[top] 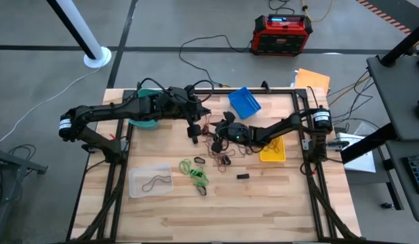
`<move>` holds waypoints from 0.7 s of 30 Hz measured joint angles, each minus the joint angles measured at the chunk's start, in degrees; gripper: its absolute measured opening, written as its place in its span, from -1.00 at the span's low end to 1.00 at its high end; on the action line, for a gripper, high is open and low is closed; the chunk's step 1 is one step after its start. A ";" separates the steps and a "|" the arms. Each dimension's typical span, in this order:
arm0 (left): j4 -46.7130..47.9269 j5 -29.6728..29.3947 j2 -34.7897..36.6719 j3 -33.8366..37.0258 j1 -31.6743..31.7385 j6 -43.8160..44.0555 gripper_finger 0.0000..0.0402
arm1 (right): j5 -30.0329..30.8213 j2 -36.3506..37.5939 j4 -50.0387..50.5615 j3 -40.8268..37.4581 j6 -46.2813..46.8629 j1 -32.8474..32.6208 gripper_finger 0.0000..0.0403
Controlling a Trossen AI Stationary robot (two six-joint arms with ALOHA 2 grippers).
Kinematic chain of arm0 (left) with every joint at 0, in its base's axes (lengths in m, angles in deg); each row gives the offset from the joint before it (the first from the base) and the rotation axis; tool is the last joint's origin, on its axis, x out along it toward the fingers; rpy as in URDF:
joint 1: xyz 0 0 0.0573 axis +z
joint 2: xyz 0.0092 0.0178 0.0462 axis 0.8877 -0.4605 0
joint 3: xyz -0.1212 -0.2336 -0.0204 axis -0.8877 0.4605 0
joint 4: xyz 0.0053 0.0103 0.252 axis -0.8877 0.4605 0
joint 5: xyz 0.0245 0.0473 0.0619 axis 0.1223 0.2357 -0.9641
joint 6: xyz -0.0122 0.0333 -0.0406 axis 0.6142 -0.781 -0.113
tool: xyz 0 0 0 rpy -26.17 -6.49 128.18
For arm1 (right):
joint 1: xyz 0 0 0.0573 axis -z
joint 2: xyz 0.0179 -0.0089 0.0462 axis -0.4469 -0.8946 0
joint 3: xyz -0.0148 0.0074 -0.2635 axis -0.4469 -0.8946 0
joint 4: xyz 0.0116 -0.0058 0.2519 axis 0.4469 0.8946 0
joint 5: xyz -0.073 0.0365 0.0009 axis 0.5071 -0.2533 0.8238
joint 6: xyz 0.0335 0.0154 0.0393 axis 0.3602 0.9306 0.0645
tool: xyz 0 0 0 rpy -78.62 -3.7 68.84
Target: Sort rubber bands into baskets
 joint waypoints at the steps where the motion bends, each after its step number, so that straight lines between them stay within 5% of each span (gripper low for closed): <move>1: -0.03 0.00 0.00 0.00 0.00 0.00 -1.00 | 0.01 -0.13 -0.15 0.46 -0.09 0.02 -0.16; 11: 0.32 -2.15 0.00 0.02 0.02 -0.15 -1.00 | -0.36 0.56 2.51 0.99 -1.18 -0.10 -0.91; 18: 5.96 -24.12 1.55 -2.29 0.02 -4.41 -1.00 | -0.36 0.59 19.10 0.99 5.32 -1.33 -0.96; 21: 8.06 -29.23 1.83 -4.05 0.09 -4.90 -1.00 | 0.10 0.59 23.66 0.93 7.30 -2.43 -0.96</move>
